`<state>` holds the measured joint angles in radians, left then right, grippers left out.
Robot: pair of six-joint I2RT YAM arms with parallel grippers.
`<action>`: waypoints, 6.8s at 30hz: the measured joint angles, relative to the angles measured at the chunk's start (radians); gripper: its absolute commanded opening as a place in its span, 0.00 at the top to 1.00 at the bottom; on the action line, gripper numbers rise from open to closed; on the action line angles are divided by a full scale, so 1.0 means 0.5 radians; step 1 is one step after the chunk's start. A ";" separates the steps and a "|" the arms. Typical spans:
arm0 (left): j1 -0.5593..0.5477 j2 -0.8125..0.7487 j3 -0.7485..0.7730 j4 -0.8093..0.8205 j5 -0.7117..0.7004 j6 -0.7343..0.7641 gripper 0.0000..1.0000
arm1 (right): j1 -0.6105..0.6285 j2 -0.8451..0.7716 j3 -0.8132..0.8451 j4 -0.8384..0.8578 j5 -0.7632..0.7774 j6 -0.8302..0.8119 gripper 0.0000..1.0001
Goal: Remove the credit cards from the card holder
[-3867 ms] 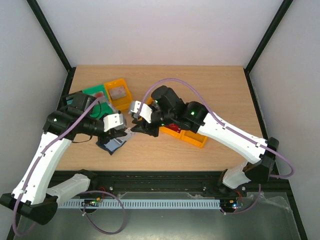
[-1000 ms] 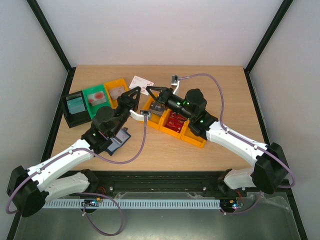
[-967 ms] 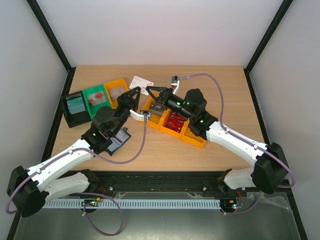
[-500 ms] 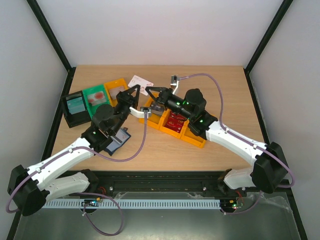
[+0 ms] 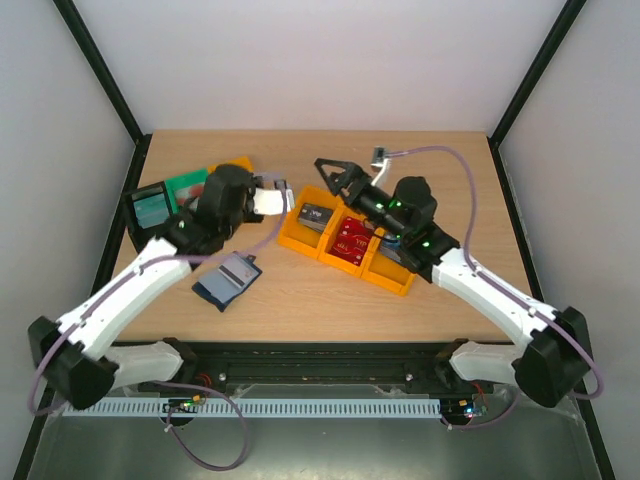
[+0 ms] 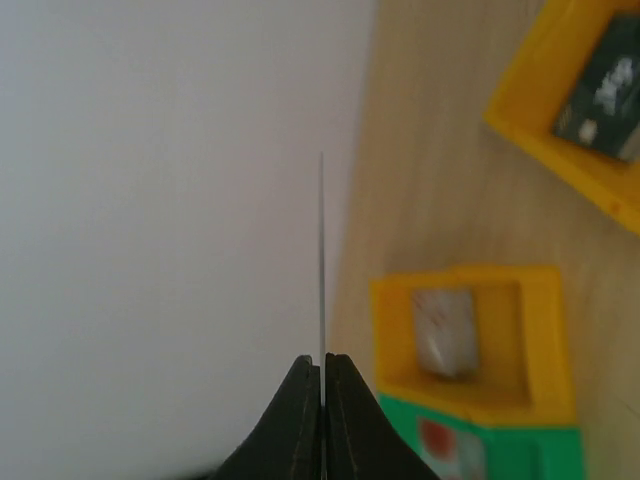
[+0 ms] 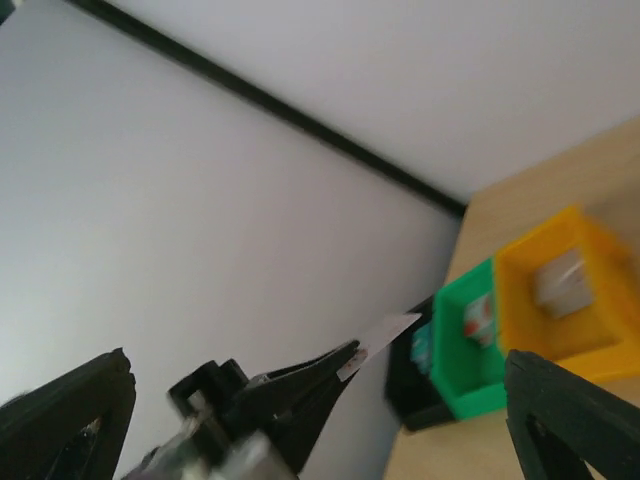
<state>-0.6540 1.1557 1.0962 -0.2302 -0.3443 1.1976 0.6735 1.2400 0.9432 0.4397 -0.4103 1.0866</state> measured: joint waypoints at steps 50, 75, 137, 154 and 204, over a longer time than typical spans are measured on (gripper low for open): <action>0.938 1.948 1.025 -0.169 0.050 -0.143 0.98 | -0.145 -0.348 0.008 -0.615 0.460 -0.829 0.01; 0.961 1.863 0.970 -0.063 0.130 -0.122 0.27 | -0.153 -0.349 0.018 -0.619 0.428 -0.850 0.01; 1.611 0.890 -0.563 -1.112 1.619 -1.044 0.98 | 0.597 1.949 1.265 -1.301 -0.427 -0.875 0.30; 1.121 0.137 -0.401 -1.209 1.464 -0.940 0.98 | 0.308 0.882 0.749 -1.226 -0.497 -1.505 0.08; 0.603 -0.102 0.826 -1.396 1.377 -1.391 0.56 | 0.278 0.416 0.578 -1.276 0.095 -1.465 0.98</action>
<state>-0.3527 1.1046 1.5093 -0.9283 0.3443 0.5022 0.8124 1.4479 1.2320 -0.1982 -0.3626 0.3542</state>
